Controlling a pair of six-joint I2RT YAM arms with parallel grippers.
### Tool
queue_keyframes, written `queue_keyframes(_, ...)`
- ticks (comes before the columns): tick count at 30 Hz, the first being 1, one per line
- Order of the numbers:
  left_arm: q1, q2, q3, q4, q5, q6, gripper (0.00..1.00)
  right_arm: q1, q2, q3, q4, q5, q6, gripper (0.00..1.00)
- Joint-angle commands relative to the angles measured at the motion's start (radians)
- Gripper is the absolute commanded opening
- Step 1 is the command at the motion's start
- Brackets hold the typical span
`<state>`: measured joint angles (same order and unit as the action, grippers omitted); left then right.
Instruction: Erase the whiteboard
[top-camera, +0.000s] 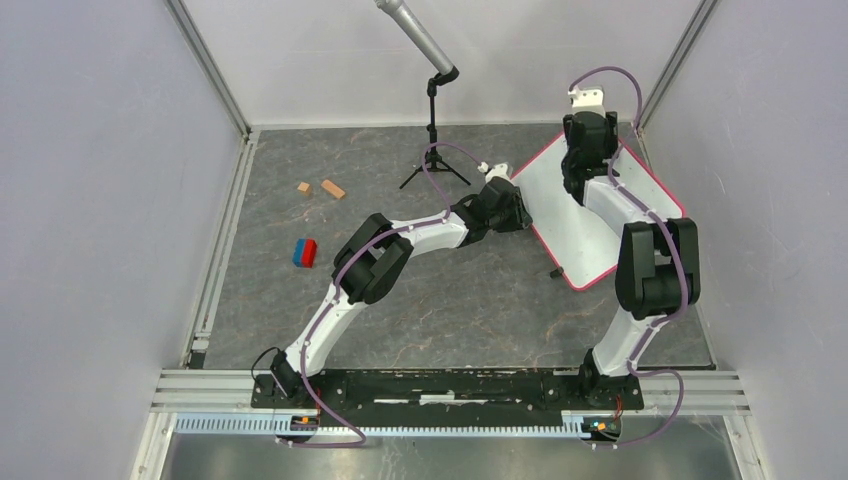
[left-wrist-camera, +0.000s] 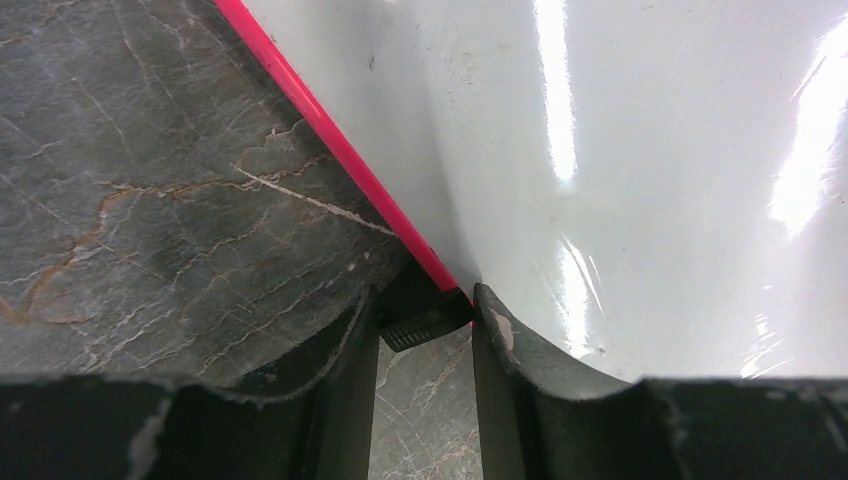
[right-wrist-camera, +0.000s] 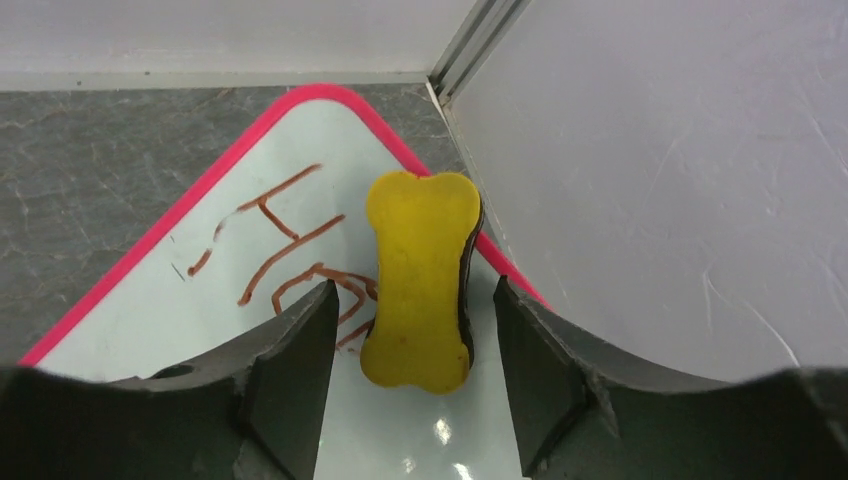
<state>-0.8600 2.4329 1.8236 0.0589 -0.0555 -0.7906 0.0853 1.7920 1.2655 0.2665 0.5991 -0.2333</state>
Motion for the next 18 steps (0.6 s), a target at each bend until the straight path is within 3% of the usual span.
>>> queue_keyframes(1, 0.013, 0.025, -0.046, -0.121, -0.070, 0.007, 0.02, 0.010, -0.072, -0.017, -0.059, -0.004, 0.016, 0.76)
queue_keyframes(2, 0.013, 0.025, -0.045, -0.122, -0.072, 0.007, 0.02, 0.011, -0.081, -0.005, -0.090, -0.005, 0.026, 0.83)
queue_keyframes(5, 0.013, 0.025, -0.044, -0.121, -0.071, 0.006, 0.02, 0.011, -0.066, 0.111, -0.249, 0.039, 0.066, 0.84)
queue_keyframes(8, 0.013, 0.026, -0.046, -0.123, -0.070, 0.007, 0.02, 0.011, -0.078, 0.121, -0.256, 0.083, 0.071, 0.84)
queue_keyframes(11, 0.013, 0.023, -0.047, -0.121, -0.069, 0.005, 0.02, 0.011, -0.035, 0.190, -0.302, 0.084, 0.070, 0.82)
queue_keyframes(14, 0.013, 0.024, -0.047, -0.122, -0.070, 0.005, 0.02, 0.011, 0.028, 0.289, -0.377, 0.089, 0.089, 0.72)
queue_keyframes(18, 0.013, 0.024, -0.047, -0.122, -0.069, 0.004, 0.02, 0.014, 0.064, 0.338, -0.386, 0.092, 0.097, 0.70)
